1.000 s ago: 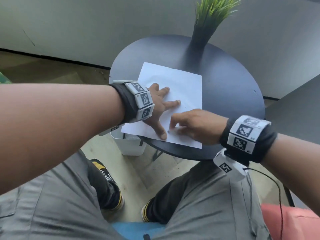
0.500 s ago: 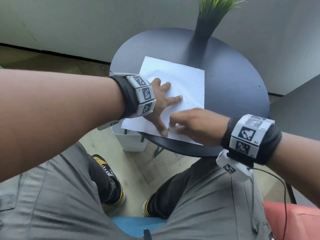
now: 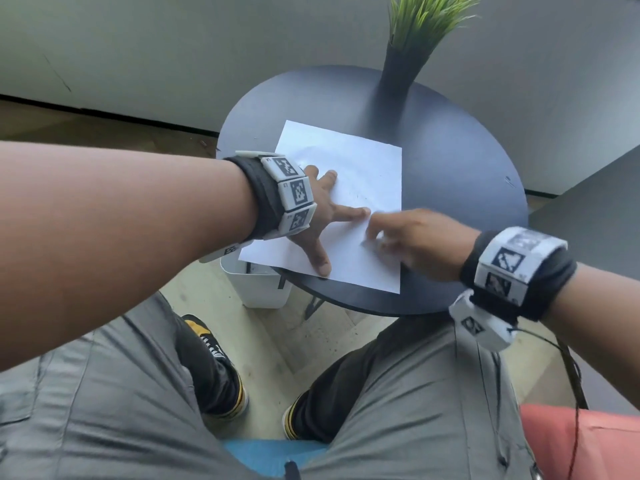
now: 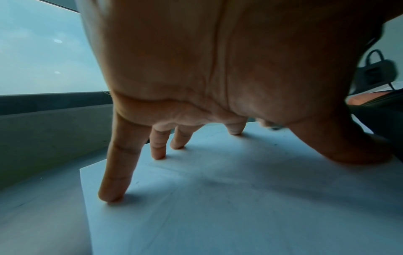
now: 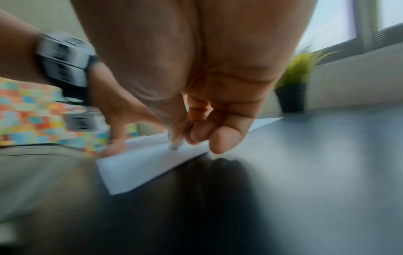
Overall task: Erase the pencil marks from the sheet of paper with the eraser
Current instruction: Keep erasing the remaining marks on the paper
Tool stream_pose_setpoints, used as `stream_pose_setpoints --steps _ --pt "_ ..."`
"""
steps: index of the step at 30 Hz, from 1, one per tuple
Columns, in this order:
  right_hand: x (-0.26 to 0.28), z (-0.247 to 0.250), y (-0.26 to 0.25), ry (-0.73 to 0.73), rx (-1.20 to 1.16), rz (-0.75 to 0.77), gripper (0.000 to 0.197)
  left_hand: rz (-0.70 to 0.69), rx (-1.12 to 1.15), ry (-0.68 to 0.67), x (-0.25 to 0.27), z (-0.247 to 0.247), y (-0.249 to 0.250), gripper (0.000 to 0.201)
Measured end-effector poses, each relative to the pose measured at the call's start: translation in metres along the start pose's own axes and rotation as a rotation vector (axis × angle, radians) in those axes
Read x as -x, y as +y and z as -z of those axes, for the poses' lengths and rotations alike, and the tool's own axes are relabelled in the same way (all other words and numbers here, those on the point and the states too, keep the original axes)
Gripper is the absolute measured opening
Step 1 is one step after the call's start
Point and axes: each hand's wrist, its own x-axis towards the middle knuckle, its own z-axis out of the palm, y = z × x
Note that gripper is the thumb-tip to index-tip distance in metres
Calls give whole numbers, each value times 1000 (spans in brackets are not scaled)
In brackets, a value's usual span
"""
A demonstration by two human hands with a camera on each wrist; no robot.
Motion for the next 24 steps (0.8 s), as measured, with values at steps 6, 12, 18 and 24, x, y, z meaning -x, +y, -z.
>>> stream_pose_setpoints --steps 6,12,18,24 --pt "0 10 17 -7 -91 -209 18 0 17 -14 0 0 -1 119" --pt "6 -1 -5 -115 -93 -126 23 -83 188 60 3 -9 -3 98" --pt "3 -4 -9 13 -37 -158 17 -51 159 149 4 -18 16 109" --pt "-1 -1 -16 -64 -59 -68 16 -22 167 93 5 -18 15 124"
